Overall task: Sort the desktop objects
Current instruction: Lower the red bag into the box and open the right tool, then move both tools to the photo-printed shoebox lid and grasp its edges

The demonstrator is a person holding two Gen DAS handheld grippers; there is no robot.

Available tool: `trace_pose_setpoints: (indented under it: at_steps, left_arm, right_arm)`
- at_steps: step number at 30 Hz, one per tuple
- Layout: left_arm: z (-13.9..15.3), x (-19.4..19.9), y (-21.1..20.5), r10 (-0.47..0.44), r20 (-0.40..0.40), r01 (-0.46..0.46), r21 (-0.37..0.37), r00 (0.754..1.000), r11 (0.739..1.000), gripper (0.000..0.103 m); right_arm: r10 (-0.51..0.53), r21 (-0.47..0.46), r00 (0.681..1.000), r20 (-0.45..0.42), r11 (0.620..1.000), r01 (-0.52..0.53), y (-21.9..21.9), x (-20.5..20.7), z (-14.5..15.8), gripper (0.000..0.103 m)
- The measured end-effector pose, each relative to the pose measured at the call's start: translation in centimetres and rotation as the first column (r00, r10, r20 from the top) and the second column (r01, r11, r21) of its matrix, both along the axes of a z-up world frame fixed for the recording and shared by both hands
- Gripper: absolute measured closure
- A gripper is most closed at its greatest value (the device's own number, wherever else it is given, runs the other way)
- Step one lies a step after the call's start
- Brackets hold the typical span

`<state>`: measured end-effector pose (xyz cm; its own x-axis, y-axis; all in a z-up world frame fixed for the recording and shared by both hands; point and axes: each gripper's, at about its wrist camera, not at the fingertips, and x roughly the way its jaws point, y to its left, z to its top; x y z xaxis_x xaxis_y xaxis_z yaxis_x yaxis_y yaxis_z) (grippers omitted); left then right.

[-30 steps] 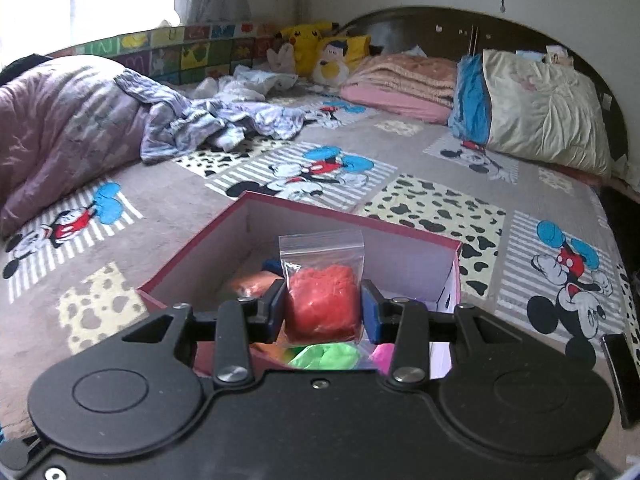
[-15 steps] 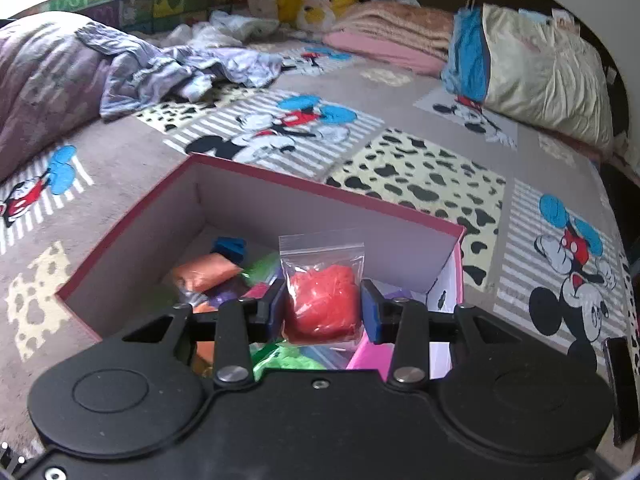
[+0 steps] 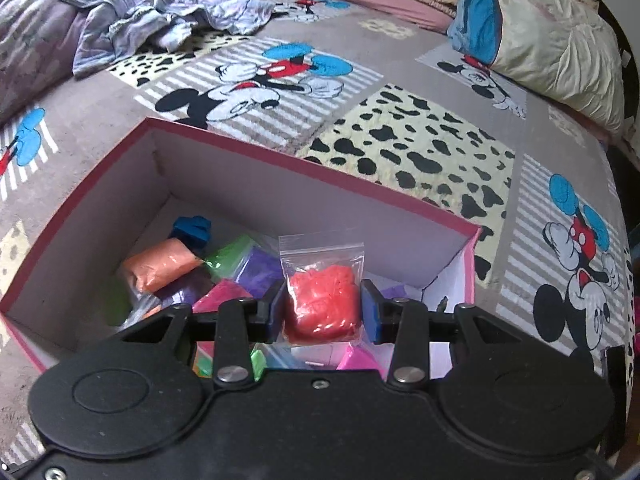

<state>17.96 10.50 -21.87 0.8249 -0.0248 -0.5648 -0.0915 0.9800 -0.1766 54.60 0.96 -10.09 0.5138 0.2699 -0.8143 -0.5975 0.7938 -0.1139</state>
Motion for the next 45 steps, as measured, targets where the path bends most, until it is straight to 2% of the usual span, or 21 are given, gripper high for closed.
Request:
trace_pose_setpoints:
  at_steps: [6, 9, 12, 17, 22, 29, 34, 41, 45]
  left_arm:
    - [-0.1, 0.0, 0.0, -0.001, 0.0, 0.001, 0.0, 1.0, 1.0, 0.028]
    - [-0.1, 0.1, -0.1, -0.001, -0.001, 0.001, 0.003, 1.0, 1.0, 0.028]
    - [-0.1, 0.1, -0.2, -0.001, -0.001, 0.001, 0.007, 1.0, 1.0, 0.028]
    - [0.0, 0.0, -0.4, -0.002, -0.002, 0.002, 0.009, 1.0, 1.0, 0.028]
    - [0.0, 0.1, -0.4, -0.002, -0.003, 0.002, 0.009, 1.0, 1.0, 0.028]
    - [0.0, 0.0, -0.3, -0.001, -0.001, 0.001, -0.001, 1.0, 1.0, 0.028]
    - [-0.1, 0.0, -0.2, -0.001, -0.001, 0.001, -0.004, 1.0, 1.0, 0.028]
    - [-0.1, 0.1, -0.5, -0.003, -0.011, 0.003, 0.021, 1.0, 1.0, 0.027]
    - [-0.2, 0.3, -0.6, -0.03, -0.021, 0.03, 0.026, 0.999, 0.999, 0.016]
  right_arm:
    - [-0.03, -0.011, 0.999, -0.012, 0.999, 0.03, 0.1, 0.6, -0.8, 0.063]
    - [-0.033, 0.024, 0.999, -0.004, 0.999, 0.033, -0.6, 0.3, -0.3, 0.053]
    - [-0.04, 0.057, 0.999, -0.001, 0.998, 0.04, -1.3, 0.1, 0.1, 0.047]
    - [-0.047, 0.106, 0.999, 0.004, 0.993, 0.047, -2.6, -0.7, 1.3, 0.047]
    - [-0.051, 0.164, 0.998, 0.024, 0.985, 0.047, -4.8, -2.6, 3.0, 0.042]
    - [-0.087, 0.274, 0.996, 0.025, 0.959, 0.077, -8.5, -5.8, 5.0, 0.03]
    - [-0.128, 0.366, 0.992, 0.01, 0.924, 0.115, -11.9, -8.2, 6.1, 0.025]
    - [-0.156, 0.448, 0.988, -0.007, 0.883, 0.143, -16.7, -12.3, 6.4, 0.019]
    - [-0.196, 0.478, 0.98, -0.015, 0.86, 0.179, -19.9, -15.0, 5.5, 0.016]
